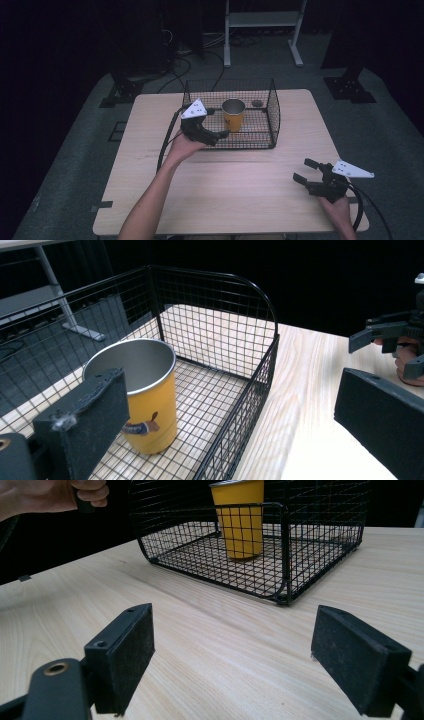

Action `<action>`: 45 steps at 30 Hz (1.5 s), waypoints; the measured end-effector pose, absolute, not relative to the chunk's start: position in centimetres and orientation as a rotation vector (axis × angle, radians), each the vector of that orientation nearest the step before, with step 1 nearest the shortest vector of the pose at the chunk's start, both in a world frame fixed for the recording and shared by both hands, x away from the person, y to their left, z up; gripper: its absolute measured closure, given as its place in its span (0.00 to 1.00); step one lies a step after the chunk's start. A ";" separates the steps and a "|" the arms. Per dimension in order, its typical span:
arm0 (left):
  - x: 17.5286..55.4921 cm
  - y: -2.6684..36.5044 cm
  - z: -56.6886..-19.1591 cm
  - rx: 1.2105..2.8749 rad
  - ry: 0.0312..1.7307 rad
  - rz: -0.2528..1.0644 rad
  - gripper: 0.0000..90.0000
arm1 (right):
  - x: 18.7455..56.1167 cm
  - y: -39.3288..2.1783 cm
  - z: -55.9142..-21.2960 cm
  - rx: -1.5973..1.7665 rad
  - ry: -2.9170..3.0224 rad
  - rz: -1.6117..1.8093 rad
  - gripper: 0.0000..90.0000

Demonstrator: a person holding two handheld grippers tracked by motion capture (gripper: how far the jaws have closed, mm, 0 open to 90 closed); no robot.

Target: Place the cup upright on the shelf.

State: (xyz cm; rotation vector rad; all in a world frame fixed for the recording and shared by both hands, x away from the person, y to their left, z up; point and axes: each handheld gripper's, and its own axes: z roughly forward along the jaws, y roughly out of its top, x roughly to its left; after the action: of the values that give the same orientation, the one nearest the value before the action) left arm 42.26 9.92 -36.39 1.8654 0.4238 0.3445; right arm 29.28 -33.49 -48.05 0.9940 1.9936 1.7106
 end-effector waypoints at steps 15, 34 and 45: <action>40.3 11.7 -37.1 1.842 0.443 0.351 0.01 | 29.3 -33.5 -48.1 0.999 1.989 1.713 0.18; 36.6 12.3 -38.3 1.854 0.416 0.332 0.01 | 29.3 -33.5 -48.1 0.995 1.994 1.708 0.18; 34.7 12.9 -39.3 1.838 0.419 0.325 0.01 | 29.3 -33.4 -48.1 0.995 1.997 1.703 0.18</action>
State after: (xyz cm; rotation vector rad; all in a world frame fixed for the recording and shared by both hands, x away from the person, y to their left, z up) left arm 34.75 12.94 -39.26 1.8376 0.4188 0.3246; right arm 29.28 -33.39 -48.11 0.9949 1.9972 1.7026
